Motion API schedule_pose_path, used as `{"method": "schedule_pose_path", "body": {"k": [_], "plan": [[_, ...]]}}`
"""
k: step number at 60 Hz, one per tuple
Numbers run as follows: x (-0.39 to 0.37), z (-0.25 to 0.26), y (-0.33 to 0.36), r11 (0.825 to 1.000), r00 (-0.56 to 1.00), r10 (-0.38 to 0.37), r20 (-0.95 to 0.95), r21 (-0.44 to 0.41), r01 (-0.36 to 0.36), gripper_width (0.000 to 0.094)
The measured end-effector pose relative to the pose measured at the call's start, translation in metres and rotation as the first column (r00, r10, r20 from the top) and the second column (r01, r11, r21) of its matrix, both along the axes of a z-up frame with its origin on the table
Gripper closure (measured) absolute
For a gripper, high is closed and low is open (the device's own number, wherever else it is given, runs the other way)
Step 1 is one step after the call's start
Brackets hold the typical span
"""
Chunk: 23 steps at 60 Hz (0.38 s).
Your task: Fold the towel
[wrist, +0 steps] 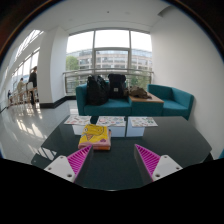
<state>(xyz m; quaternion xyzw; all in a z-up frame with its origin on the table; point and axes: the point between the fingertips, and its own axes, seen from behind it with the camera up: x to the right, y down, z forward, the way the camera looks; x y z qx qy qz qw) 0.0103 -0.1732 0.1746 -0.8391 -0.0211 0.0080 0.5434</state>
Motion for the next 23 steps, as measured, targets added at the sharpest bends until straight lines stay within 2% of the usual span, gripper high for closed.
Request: {"method": "schedule_pose_path", "body": {"k": [23], "plan": [[-0.007, 0.009, -0.024, 1.0, 0.999, 0.026, -0.027, 0.007, -0.026, 0.0107]]}}
